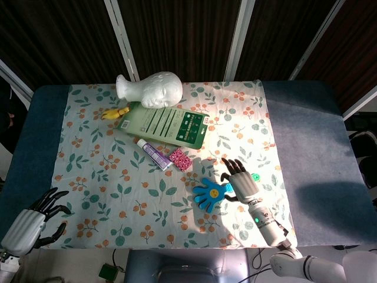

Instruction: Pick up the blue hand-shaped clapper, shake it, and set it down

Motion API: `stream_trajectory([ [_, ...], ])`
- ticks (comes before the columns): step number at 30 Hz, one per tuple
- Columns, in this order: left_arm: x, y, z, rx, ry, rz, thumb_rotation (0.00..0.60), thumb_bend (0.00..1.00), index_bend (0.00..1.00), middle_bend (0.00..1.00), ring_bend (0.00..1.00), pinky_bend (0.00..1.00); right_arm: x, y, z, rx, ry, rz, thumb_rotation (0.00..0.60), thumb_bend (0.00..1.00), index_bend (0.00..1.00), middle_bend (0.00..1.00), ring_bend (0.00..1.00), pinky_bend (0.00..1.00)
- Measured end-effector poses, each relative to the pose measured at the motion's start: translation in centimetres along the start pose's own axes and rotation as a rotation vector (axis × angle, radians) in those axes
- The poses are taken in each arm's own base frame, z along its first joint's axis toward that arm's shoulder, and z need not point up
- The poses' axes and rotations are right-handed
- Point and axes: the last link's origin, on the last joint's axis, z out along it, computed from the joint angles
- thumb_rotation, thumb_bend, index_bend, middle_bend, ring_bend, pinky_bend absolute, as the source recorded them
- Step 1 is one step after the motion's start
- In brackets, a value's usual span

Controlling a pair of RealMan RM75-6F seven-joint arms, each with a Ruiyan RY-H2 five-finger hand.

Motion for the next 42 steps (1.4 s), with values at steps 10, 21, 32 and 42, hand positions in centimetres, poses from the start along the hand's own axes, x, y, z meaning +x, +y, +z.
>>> stream_trajectory([
  [10, 0.0, 0.1, 0.0, -0.001, 0.001, 0.002, 0.600, 0.43, 0.42, 0.13, 0.05, 0.26, -0.4, 0.1, 0.7, 0.005, 0.008, 0.018, 0.600, 0.27, 0.56, 0.00, 0.00, 0.00],
  [21, 0.0, 0.1, -0.1, 0.001, 0.005, 0.005, 0.600, 0.43, 0.42, 0.13, 0.05, 0.26, -0.1, 0.5, 1.3, -0.003, 0.005, 0.037, 0.600, 0.36, 0.55, 0.00, 0.00, 0.00],
  [32, 0.1, -0.1, -0.1, 0.010, 0.009, 0.005, 0.600, 0.43, 0.42, 0.13, 0.05, 0.26, -0.6, 1.0, 1.5, -0.008, -0.006, 0.043, 0.600, 0.51, 0.60, 0.00, 0.00, 0.00],
  [42, 0.1, 0.0, -0.2, 0.012, 0.008, 0.010, 0.600, 0.43, 0.42, 0.13, 0.05, 0.26, -0.3, 1.1, 1.2, -0.004, 0.022, 0.051, 0.600, 0.60, 0.71, 0.00, 0.00, 0.00],
])
